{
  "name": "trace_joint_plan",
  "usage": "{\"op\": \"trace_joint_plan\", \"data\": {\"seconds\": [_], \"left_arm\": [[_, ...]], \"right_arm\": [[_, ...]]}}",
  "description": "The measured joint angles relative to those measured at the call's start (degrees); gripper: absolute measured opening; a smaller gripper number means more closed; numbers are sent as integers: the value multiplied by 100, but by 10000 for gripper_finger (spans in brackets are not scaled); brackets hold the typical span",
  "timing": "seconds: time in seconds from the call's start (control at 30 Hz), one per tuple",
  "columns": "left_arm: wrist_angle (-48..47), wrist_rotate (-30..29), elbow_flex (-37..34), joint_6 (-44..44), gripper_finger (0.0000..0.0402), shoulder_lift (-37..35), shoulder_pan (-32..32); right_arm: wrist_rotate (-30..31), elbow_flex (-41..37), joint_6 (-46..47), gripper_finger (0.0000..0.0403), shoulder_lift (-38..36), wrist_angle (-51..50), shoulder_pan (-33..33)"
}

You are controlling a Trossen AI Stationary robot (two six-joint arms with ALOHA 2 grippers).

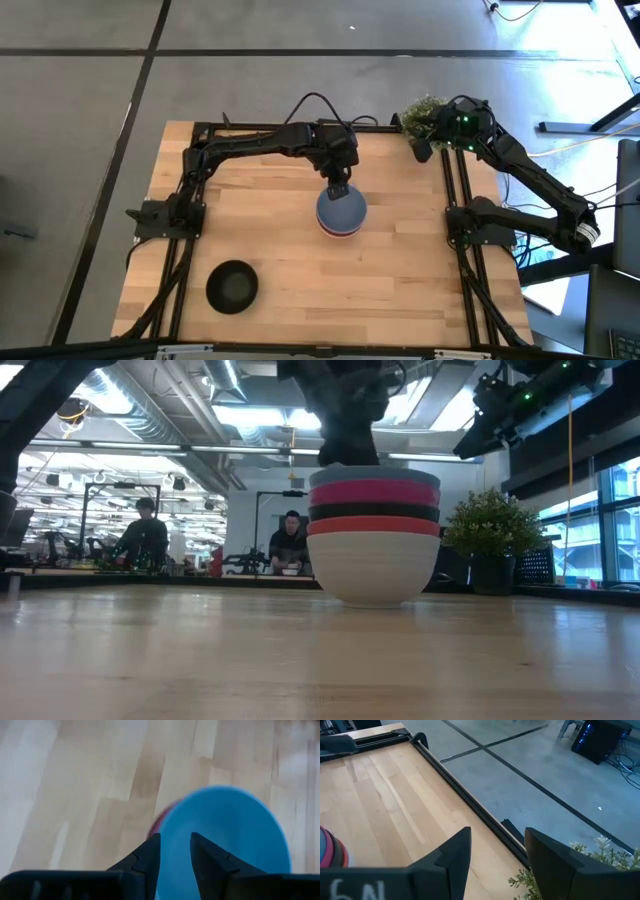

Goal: Nest bowls inside each other
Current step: Stack the black bowl on top of the blue bowl

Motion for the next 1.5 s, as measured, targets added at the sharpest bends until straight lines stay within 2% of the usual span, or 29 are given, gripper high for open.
{"op": "trace_joint_plan", "data": {"seconds": [0.17,0.3,0.47,0.87,1.03,1.33,1.5], "left_arm": [[-696,-28,166,-154,119,-61,-1],[-884,-103,168,-155,140,-364,-30],[-1069,-640,175,-27,149,-741,-78],[-1078,-1336,41,23,150,-2290,-111],[-808,-1352,-998,-204,149,-3056,-182],[976,-1474,-3776,-761,147,-4507,-405],[1167,-1560,-4572,-1200,147,-5227,-491]], "right_arm": [[0,0,1,186,0,-1,0],[1,0,1,186,0,1,2],[3,0,1,186,1,0,0],[2,0,1,186,2,1,2],[3,0,1,186,2,1,2],[2,0,1,186,2,3,2],[2,0,1,186,2,3,2]]}}
